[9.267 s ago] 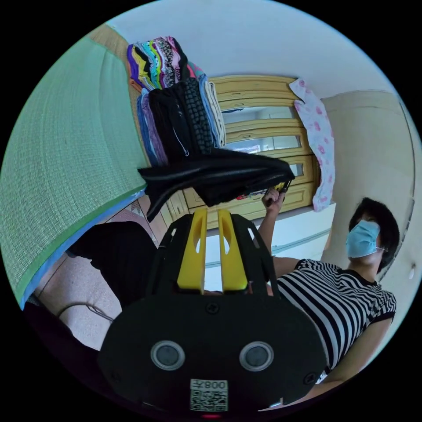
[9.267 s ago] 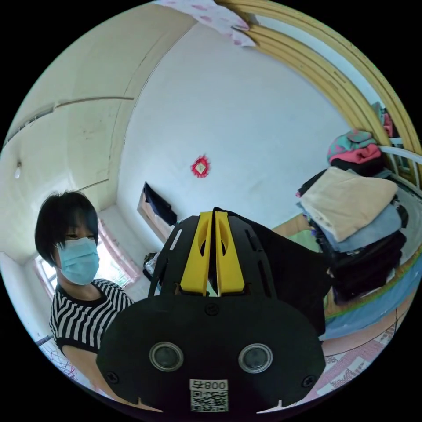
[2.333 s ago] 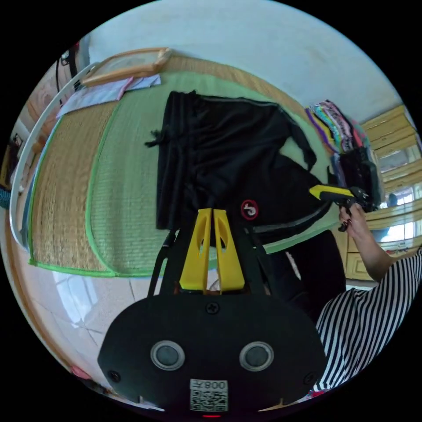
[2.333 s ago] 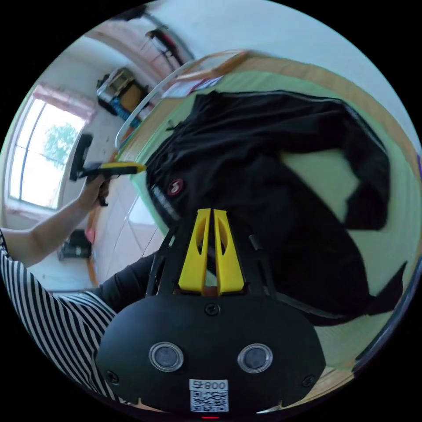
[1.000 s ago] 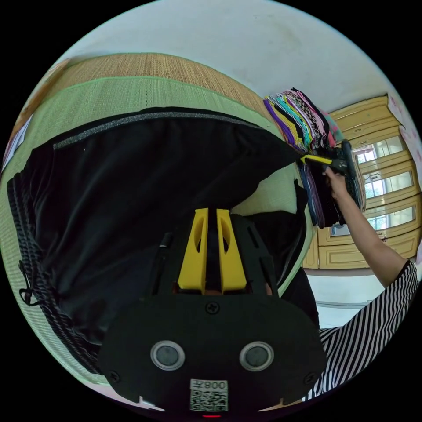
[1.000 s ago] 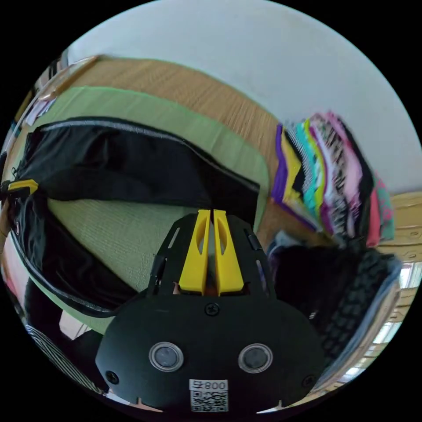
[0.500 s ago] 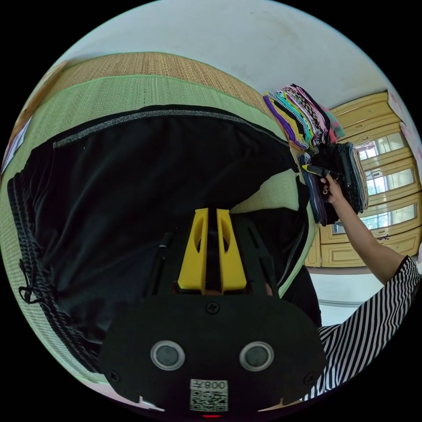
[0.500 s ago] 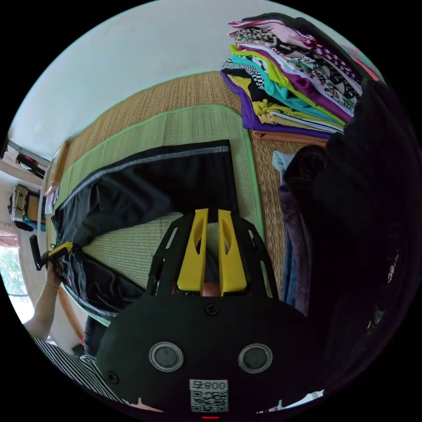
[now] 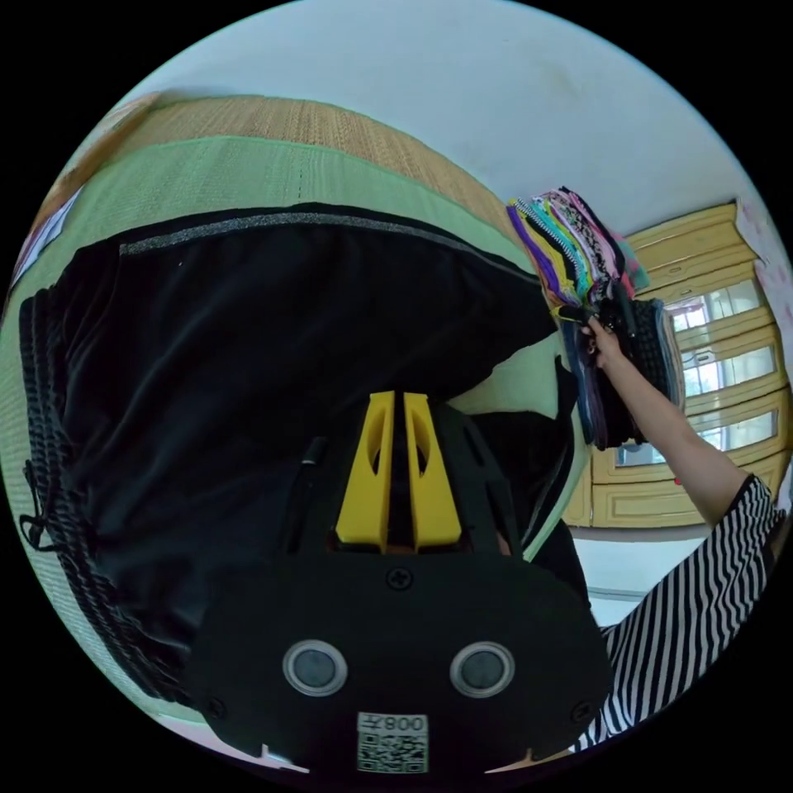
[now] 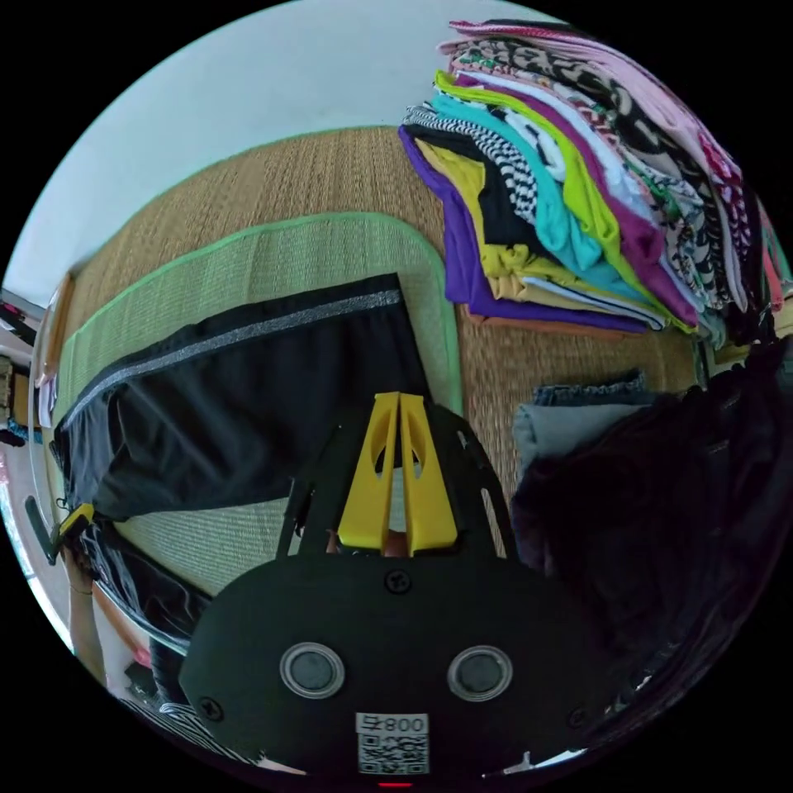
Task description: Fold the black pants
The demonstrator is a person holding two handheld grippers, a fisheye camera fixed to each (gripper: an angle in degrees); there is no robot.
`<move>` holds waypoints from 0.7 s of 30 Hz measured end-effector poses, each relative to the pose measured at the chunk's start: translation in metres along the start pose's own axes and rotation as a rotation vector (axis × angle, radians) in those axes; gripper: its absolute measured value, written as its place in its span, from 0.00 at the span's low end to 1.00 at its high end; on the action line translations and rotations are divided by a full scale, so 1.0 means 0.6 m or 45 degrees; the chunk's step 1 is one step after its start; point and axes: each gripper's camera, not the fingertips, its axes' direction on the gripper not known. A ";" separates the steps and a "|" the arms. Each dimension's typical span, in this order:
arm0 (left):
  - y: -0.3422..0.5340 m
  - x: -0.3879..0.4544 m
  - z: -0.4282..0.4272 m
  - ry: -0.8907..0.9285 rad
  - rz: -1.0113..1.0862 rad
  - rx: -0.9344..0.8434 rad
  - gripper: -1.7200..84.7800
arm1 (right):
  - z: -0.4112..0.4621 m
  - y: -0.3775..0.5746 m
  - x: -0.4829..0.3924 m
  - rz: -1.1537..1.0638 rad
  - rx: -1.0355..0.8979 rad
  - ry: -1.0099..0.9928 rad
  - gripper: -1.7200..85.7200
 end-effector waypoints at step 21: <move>0.274 0.123 0.034 -0.177 0.412 -0.436 0.06 | 0.044 0.273 0.047 -0.010 -0.133 -0.405 0.11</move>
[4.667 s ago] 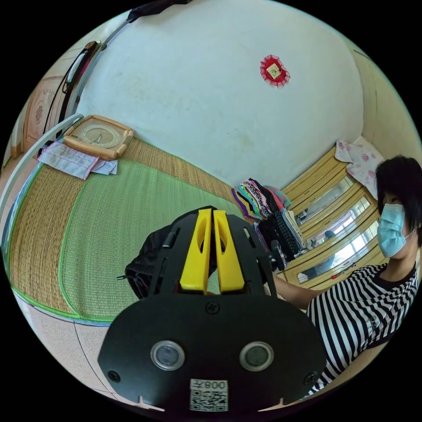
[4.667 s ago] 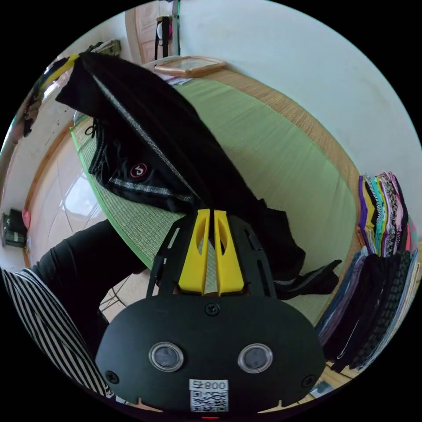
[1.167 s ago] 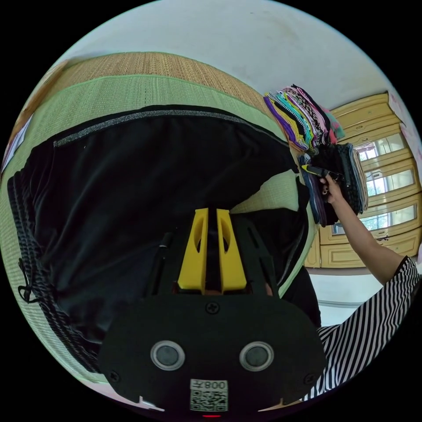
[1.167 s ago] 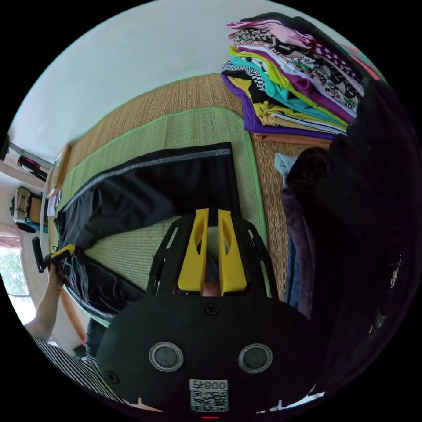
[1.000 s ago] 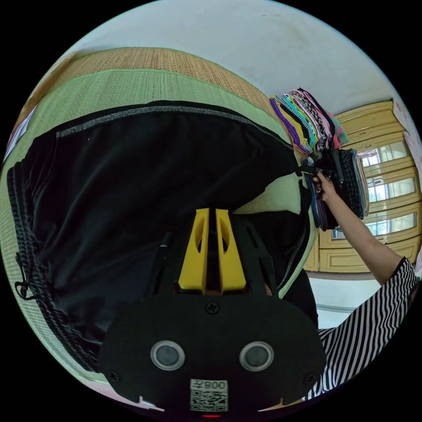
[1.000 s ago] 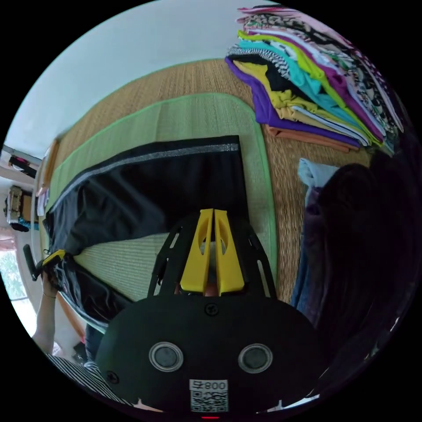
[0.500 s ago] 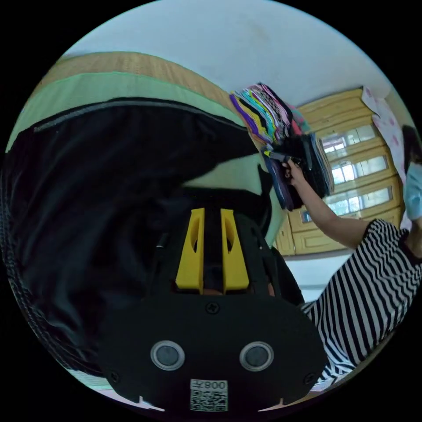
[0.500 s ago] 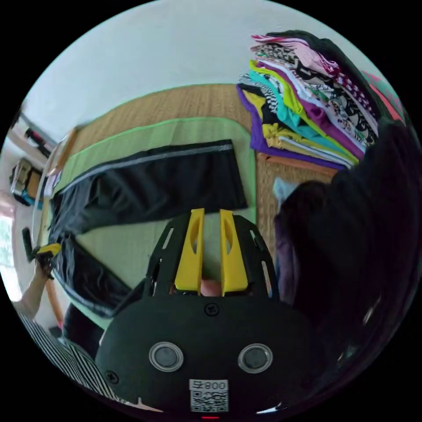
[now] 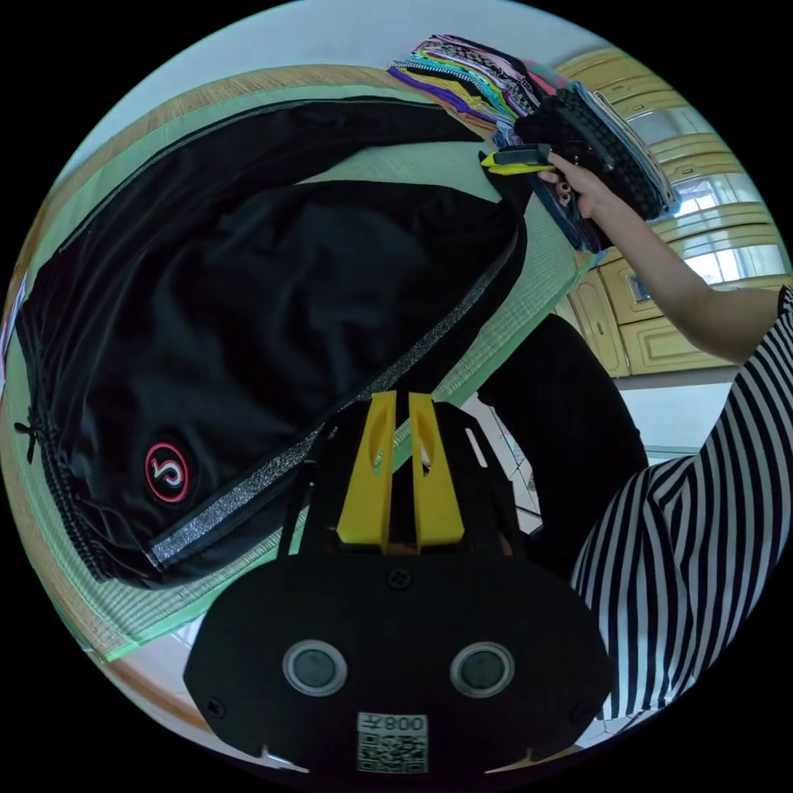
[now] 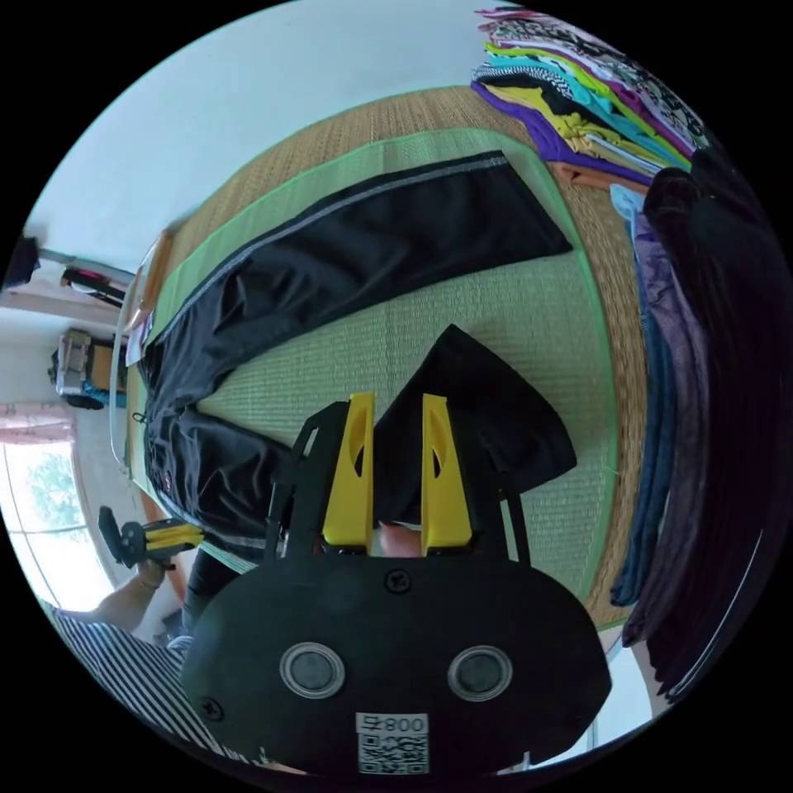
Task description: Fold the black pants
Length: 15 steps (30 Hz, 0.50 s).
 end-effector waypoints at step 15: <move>0.090 -0.039 -0.085 0.115 -0.072 0.257 0.03 | -0.241 0.054 0.043 0.012 0.317 -0.160 0.02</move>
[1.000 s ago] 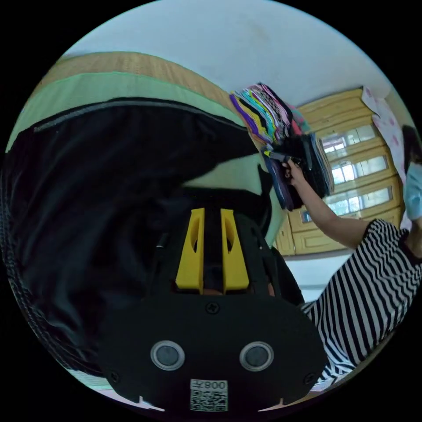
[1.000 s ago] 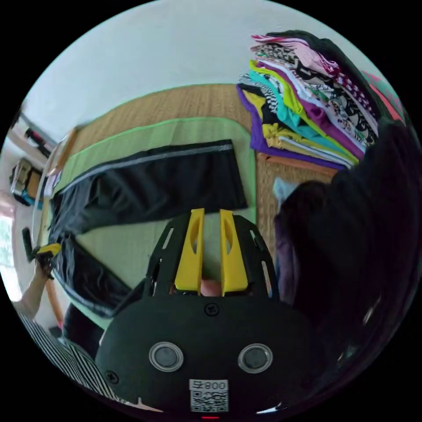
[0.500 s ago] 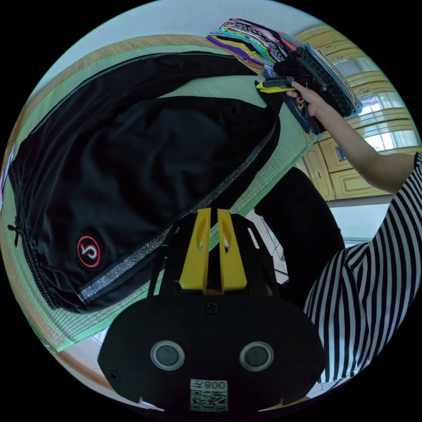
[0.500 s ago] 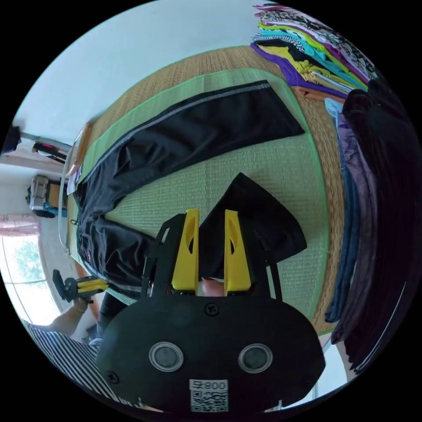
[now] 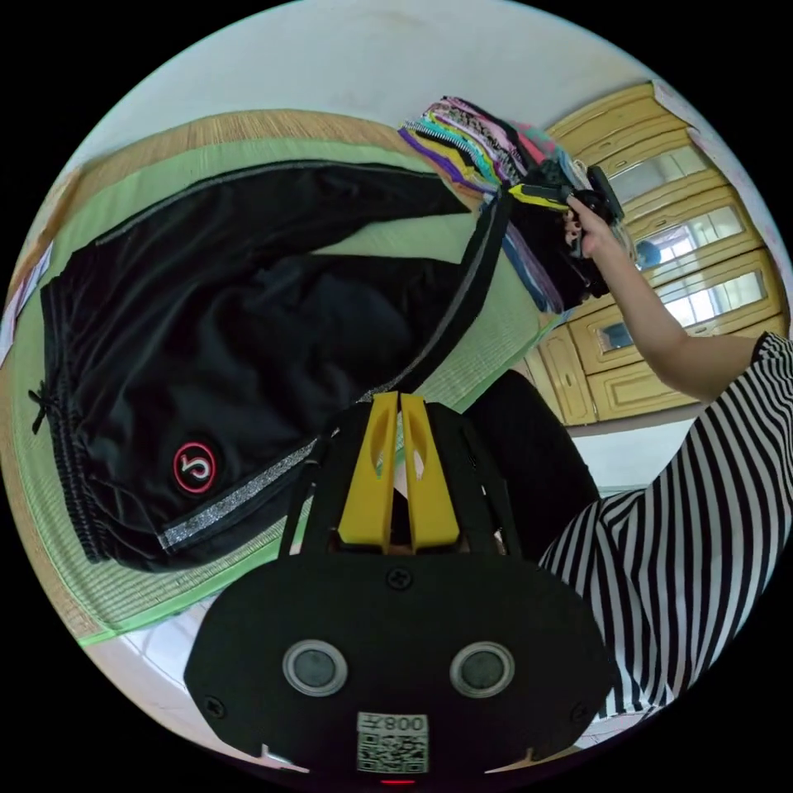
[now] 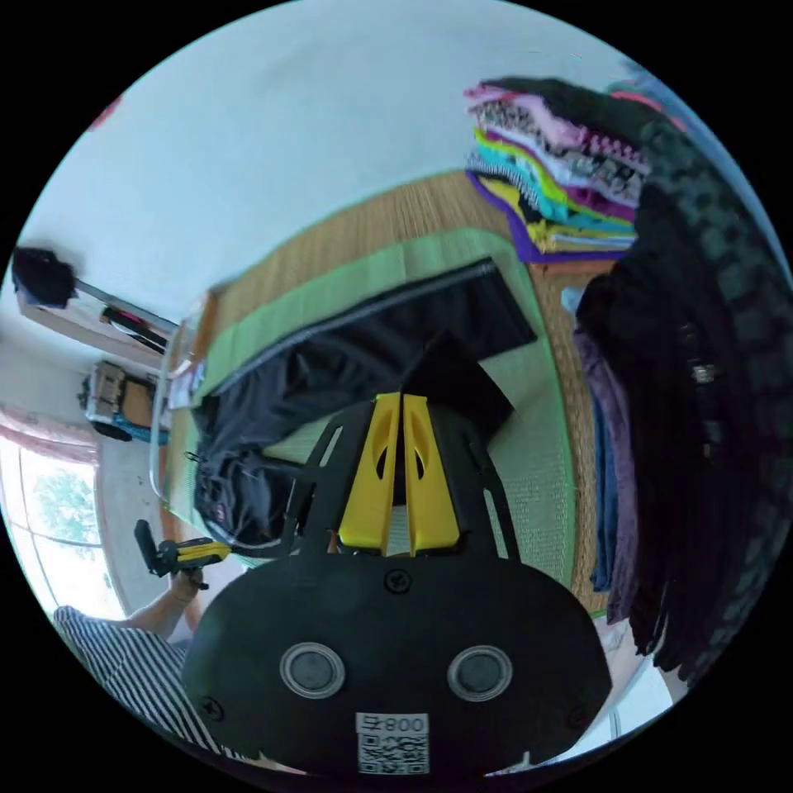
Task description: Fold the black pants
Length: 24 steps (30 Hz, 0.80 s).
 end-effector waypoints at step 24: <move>0.149 -0.232 -0.144 -0.100 -0.538 0.166 0.03 | 0.023 0.256 0.046 0.312 -0.118 -0.073 0.03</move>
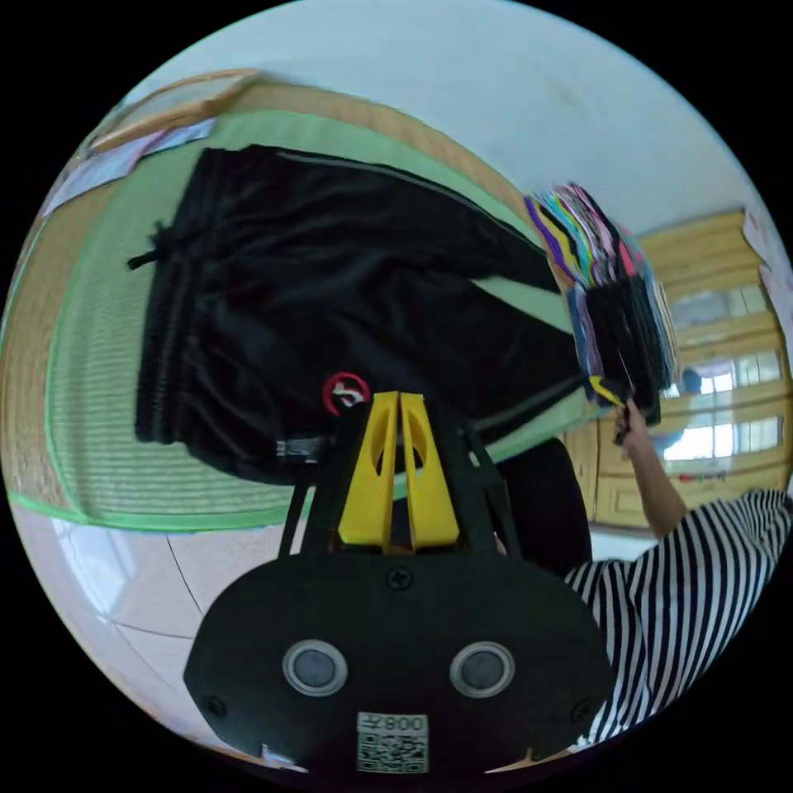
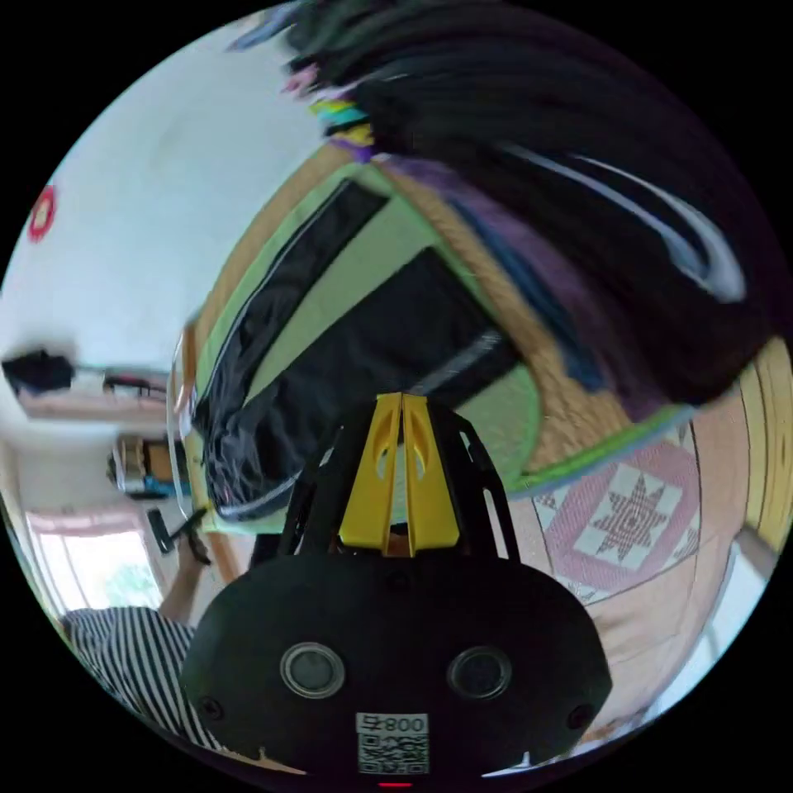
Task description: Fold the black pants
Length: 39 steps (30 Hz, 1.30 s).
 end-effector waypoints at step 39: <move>-0.296 -0.352 -0.174 -0.283 -0.220 0.183 0.02 | 0.500 0.036 -1.019 -1.130 -0.366 0.019 0.02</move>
